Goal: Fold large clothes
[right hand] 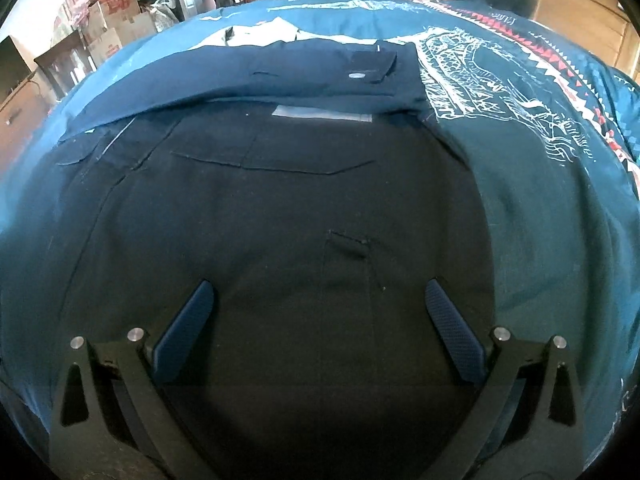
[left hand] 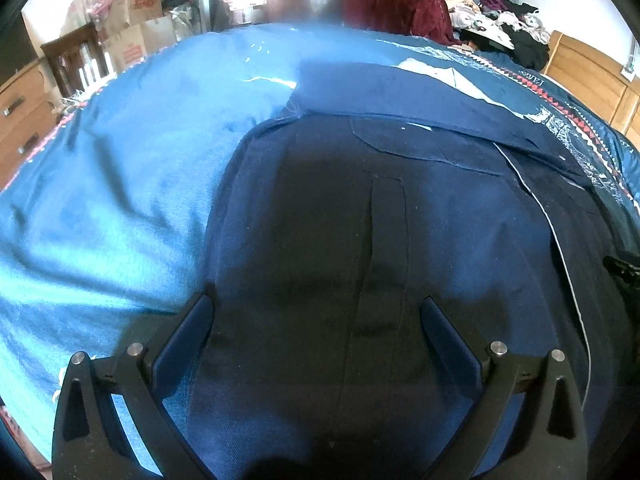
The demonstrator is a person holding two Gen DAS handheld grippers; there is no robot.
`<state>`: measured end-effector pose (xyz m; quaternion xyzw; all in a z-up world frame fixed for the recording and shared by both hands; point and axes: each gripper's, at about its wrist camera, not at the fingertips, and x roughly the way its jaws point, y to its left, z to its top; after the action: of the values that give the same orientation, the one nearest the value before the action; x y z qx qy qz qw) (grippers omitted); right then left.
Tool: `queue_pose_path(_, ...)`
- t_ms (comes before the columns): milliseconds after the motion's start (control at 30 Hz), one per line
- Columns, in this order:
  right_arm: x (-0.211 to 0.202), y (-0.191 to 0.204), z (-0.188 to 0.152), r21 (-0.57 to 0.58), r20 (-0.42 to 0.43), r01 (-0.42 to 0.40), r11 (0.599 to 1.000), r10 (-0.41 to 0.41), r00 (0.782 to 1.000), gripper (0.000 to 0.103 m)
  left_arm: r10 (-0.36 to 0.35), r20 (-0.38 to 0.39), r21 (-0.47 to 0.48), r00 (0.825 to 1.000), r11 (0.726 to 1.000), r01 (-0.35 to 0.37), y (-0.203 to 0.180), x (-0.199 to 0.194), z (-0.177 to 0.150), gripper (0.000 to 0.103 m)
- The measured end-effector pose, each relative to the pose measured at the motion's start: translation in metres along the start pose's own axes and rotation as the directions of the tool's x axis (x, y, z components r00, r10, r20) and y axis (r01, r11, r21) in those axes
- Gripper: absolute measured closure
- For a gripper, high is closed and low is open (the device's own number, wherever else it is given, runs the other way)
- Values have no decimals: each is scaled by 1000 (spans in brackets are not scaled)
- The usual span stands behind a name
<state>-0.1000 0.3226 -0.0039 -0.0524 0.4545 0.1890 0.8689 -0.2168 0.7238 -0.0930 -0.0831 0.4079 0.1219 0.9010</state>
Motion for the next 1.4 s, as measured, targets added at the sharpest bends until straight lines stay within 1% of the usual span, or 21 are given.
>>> queue_pose_path(200,0,1,-1,1,11,2,1000,-2,1000,0,1,5,0,1000,1000,-1,0,0,0,0)
queue_pose_path(467,-1,0,-1,1,3,-3,1000,3,1000,0,0,0,-1,1000,1000,0,0,1,1,0)
queue_pose_path(533,-1,1,1,-10,-22,-14,1000,13,1000,0,-7,-22,1,1000,1000,7,1,0,4,0)
queue_pose_path(567,-1,1,3,-23,-49,-31,999,30,998,0,-18,-51,-6,999,1000,18,3,-2,7,0)
queue_pose_path(600,-4,-1,7,-43,-100,-71,997,66,993,0,-31,-67,-13,997,999,31,6,-6,11,1)
queue_pose_path(633,-7,-3,9,-54,-139,-110,992,102,985,0,-43,-69,-16,997,999,42,10,-10,13,4)
queue_pose_path(700,-20,-13,8,-58,-210,-216,975,200,957,0,-62,-66,-17,996,998,61,24,-24,18,4)
queue_pose_path(733,-31,-23,5,-39,-225,-283,958,268,937,0,-77,-67,-26,995,997,76,37,-32,20,4)
queue_pose_path(767,-42,-36,-1,-4,-237,-354,935,343,909,0,-98,-70,-38,993,995,96,47,-37,20,4)
queue_pose_path(800,-49,-47,-6,27,-244,-390,920,385,890,0,-119,-71,-58,990,992,115,61,-45,20,4)
queue_pose_path(867,-59,-73,-19,113,-259,-435,893,449,855,0,-146,-72,-111,987,984,138,85,-55,15,4)
queue_pose_path(900,-61,-86,-27,169,-266,-470,866,499,825,0,-176,-81,-151,981,975,162,97,-58,12,4)
queue_pose_path(933,-61,-95,-35,210,-269,-491,845,533,802,0,-212,-88,-191,973,963,192,107,-59,8,4)
queue_pose_path(1000,-58,-107,-49,267,-277,-511,817,573,771,1,-272,-90,-249,958,938,243,121,-59,-1,5)
queue_pose_path(1033,-56,-109,-57,283,-293,-512,811,582,759,7,-291,-97,-258,952,931,258,123,-58,-5,5)
queue_pose_path(1067,-55,-109,-60,289,-305,-512,809,584,752,14,-304,-105,-255,947,928,270,122,-58,-9,5)
queue_pose_path(1100,-52,-109,-65,292,-320,-514,807,588,743,17,-317,-111,-246,942,927,283,119,-58,-12,5)
queue_pose_path(1167,-50,-109,-66,290,-329,-513,808,587,740,23,-352,-119,-227,928,920,320,113,-59,-15,5)
queue_pose_path(1200,-49,-109,-65,290,-327,-507,812,582,745,24,-363,-123,-219,924,918,331,110,-59,-16,5)
queue_pose_path(1267,-43,-111,-61,303,-324,-501,811,582,746,25,-367,-129,-209,921,918,337,106,-57,-15,5)
queue_pose_path(1400,-46,-103,-63,269,-348,-491,828,559,753,24,-384,-123,-226,915,909,351,106,-52,-15,6)
